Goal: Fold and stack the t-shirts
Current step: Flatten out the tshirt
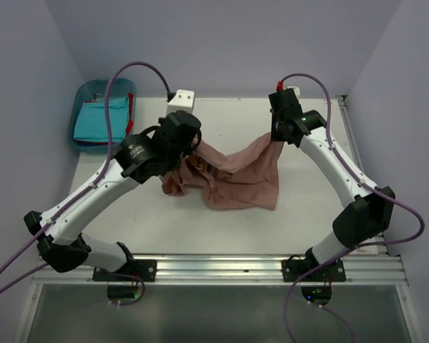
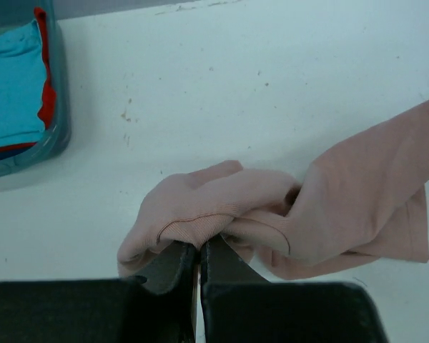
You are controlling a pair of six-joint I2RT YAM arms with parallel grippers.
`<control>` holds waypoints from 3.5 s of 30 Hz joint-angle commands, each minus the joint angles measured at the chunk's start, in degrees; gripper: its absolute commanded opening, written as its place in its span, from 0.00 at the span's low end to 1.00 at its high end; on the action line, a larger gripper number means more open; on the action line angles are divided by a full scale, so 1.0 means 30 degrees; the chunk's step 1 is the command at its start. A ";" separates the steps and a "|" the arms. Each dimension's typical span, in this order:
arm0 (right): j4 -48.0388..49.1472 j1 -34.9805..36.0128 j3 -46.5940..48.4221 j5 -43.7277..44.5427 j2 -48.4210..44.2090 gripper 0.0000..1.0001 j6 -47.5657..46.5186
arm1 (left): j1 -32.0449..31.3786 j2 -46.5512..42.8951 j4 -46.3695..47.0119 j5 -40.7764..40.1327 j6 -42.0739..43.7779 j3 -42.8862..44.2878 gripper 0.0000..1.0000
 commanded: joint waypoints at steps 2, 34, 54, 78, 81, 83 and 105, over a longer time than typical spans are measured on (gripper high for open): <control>0.0154 -0.0452 -0.0085 0.0354 -0.1022 0.00 0.0183 | 0.0097 -0.1180 -0.0936 0.0102 -0.0512 0.2804 0.00; -0.0959 -0.3705 0.0324 0.0324 0.0266 0.00 0.1473 | 0.4604 -0.3148 1.2306 1.1643 -0.6165 -1.0637 0.00; -0.0404 -0.3910 -0.0056 0.0090 0.1175 0.00 0.1414 | 0.8271 0.1984 1.5677 0.9135 -0.3592 -1.2841 0.85; -0.0110 -0.3881 -0.0320 -0.0672 0.1644 0.00 0.1444 | 0.3675 0.4090 0.9995 0.9845 0.1215 -0.8767 0.50; -0.0081 -0.3881 -0.0349 -0.0730 0.1703 0.00 0.1414 | 0.3262 0.4501 0.9378 0.8145 0.1303 -0.8299 0.50; -0.0081 -0.3910 -0.0349 -0.0818 0.1761 0.00 0.1414 | 0.2883 0.4705 0.8941 0.7262 0.1390 -0.7889 0.50; -0.0022 -0.3910 -0.0290 -0.1375 0.2318 0.00 0.1326 | 0.1064 0.6991 0.7794 0.0579 0.1332 -0.6130 0.51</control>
